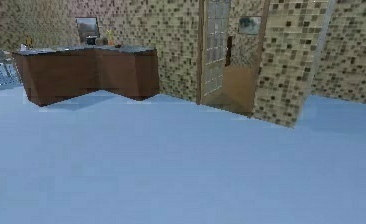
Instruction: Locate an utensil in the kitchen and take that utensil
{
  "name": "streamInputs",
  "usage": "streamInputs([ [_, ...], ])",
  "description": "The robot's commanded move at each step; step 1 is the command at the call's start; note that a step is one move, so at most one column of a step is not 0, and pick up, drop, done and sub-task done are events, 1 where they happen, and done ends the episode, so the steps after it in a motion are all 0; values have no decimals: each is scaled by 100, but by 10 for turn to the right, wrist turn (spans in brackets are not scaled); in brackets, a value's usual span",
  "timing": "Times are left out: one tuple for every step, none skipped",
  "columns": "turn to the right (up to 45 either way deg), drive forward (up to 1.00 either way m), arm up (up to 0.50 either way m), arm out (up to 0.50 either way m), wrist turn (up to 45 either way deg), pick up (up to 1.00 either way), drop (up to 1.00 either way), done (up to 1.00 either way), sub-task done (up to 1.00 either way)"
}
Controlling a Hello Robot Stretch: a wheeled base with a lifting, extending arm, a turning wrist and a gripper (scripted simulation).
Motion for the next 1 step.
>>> streamInputs([
  [-300,0,0,0,0,0,0,0,0],
])
